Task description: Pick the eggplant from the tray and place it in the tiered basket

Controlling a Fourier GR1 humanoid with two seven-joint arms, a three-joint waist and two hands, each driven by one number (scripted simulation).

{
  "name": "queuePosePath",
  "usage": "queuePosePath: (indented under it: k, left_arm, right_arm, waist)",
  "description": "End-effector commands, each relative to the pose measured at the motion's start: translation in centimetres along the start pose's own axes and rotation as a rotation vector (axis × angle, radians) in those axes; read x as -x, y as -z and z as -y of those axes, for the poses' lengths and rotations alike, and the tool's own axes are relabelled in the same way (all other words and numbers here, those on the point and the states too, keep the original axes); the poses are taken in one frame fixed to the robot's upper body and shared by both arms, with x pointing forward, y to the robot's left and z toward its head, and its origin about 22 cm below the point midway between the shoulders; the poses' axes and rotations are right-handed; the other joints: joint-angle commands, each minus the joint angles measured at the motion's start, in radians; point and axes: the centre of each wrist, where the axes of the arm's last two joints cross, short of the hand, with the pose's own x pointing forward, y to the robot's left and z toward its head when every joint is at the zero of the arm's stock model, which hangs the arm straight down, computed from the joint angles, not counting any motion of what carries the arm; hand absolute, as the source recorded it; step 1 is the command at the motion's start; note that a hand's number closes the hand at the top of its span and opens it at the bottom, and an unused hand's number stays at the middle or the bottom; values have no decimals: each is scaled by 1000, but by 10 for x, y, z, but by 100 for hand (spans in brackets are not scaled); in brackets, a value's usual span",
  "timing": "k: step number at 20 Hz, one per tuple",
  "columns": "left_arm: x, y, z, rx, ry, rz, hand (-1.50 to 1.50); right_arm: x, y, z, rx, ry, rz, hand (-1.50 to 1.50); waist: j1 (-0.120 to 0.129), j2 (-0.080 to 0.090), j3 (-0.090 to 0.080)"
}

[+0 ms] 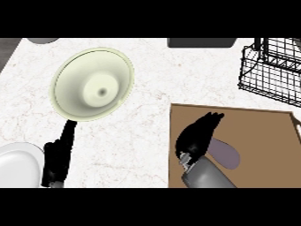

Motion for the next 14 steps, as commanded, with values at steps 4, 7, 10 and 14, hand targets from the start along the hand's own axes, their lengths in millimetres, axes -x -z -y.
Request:
queuePosePath:
  k: [4, 7, 10, 14]
  left_arm:
    - [1, -11, -7, -13, 19, -13, 0]
    - [-3, 10, 3, 7, 3, -17, 0]
    - [4, -9, -13, -9, 5, -35, 0]
    - [10, -5, -5, 4, 19, -12, 0]
  right_arm:
    - [-15, 2, -15, -28, -9, -107, 150]
    - [-1, 5, -7, -25, -20, -74, 150]
    - [-1, 14, -38, -1, -14, -8, 150]
    - [-11, 30, -41, 36, -133, 45, 150]
  waist:
    - [4, 3, -3]
    - [-2, 3, -3]
    - [1, 2, -3]
    - [6, 4, -3]
